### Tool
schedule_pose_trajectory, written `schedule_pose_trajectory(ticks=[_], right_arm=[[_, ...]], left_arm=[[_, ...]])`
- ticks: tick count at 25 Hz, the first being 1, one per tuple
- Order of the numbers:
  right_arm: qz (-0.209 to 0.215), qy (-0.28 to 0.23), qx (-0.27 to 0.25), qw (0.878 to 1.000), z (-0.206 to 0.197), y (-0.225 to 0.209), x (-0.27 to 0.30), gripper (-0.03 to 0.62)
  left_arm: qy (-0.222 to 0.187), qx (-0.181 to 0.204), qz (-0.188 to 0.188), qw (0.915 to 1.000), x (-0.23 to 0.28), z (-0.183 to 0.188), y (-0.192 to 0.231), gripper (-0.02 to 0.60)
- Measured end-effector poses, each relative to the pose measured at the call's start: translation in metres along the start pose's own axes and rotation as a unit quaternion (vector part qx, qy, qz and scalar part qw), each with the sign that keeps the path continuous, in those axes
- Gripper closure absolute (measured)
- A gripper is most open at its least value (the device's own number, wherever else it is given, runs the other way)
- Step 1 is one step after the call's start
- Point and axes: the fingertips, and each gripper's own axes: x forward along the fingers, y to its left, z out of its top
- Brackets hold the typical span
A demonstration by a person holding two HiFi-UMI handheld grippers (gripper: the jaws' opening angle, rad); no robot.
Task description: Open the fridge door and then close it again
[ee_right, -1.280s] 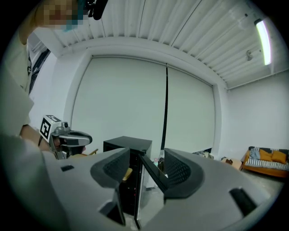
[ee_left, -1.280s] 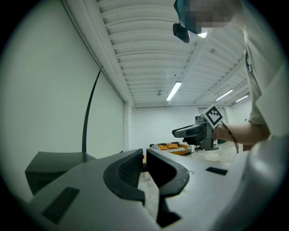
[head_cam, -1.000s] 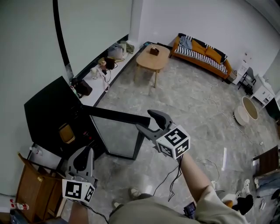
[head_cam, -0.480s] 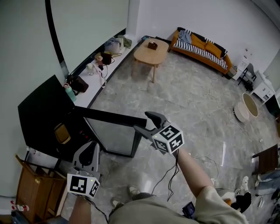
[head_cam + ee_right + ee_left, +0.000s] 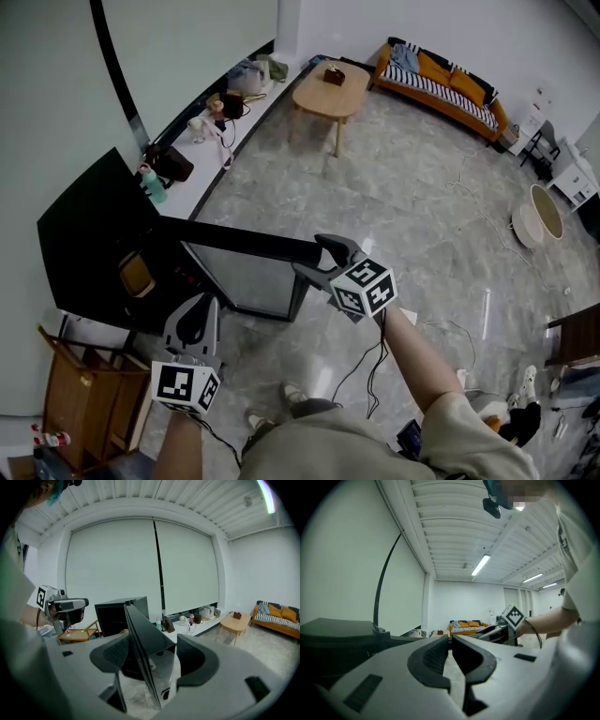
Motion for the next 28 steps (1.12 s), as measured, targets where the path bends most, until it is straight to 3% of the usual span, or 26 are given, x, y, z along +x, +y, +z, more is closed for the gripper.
schedule_pose_trajectory(ticks=[6, 16, 28], right_arm=[[0.008, -0.008, 0.037, 0.999, -0.007, -0.001, 0.002, 0.322], [-0.009, -0.004, 0.041, 0.999, -0.009, 0.01, -0.005, 0.322], [-0.013, 0.003, 0.048, 0.999, -0.02, 0.062, -0.021, 0.322]], left_arm=[[0.014, 0.0, 0.011, 0.9998, -0.006, -0.008, 0.006, 0.555], [0.022, 0.001, 0.025, 0.9994, -0.031, -0.014, 0.018, 0.555], [0.029, -0.002, 0.035, 0.999, -0.081, -0.027, 0.024, 0.555]])
